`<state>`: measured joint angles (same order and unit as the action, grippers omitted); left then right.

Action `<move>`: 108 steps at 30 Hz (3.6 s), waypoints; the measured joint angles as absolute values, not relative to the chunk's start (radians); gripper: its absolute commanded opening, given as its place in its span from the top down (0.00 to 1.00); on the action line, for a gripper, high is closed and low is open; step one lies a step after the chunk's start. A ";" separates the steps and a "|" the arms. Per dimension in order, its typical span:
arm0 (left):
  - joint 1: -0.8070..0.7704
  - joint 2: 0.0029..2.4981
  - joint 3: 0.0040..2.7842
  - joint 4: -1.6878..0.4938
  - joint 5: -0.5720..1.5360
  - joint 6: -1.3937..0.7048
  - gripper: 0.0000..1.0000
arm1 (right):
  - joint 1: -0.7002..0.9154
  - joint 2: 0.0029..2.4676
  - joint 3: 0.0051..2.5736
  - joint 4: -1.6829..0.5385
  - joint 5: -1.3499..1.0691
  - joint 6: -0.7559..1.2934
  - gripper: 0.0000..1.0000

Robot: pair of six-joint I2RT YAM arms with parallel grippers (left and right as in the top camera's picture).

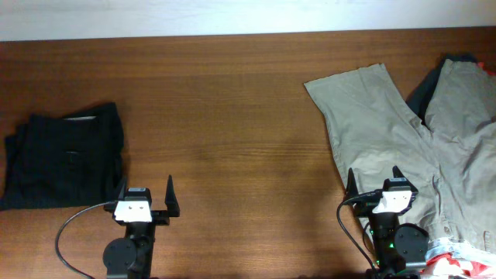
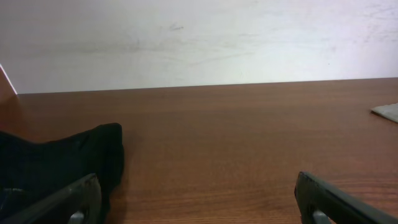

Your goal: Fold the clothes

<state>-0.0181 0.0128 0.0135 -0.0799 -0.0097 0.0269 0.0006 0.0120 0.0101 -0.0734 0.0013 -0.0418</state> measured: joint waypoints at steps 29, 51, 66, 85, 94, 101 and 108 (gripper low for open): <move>-0.018 0.013 0.014 -0.080 -0.010 0.027 0.01 | 0.001 0.012 0.010 -0.073 0.001 -0.042 0.01; -0.018 0.594 0.443 -0.247 -0.005 0.027 0.01 | 0.001 0.482 0.425 -0.244 -0.010 0.031 0.01; -0.018 1.225 1.023 -0.751 -0.003 0.046 0.01 | 0.041 1.636 1.231 -0.645 -0.121 -0.074 0.17; -0.018 1.227 1.024 -0.715 0.076 0.046 0.01 | 0.097 1.732 1.772 -0.813 0.142 0.004 0.96; -0.018 1.228 1.024 -0.630 0.076 0.046 0.01 | 0.292 1.757 1.803 -0.472 -0.155 0.019 0.66; -0.019 1.231 1.025 -0.560 0.203 0.046 0.01 | 0.315 1.835 1.813 -0.563 0.030 0.076 0.01; -0.164 1.470 1.027 -0.575 0.397 0.034 0.01 | 0.076 1.844 1.816 -1.095 0.104 0.079 0.01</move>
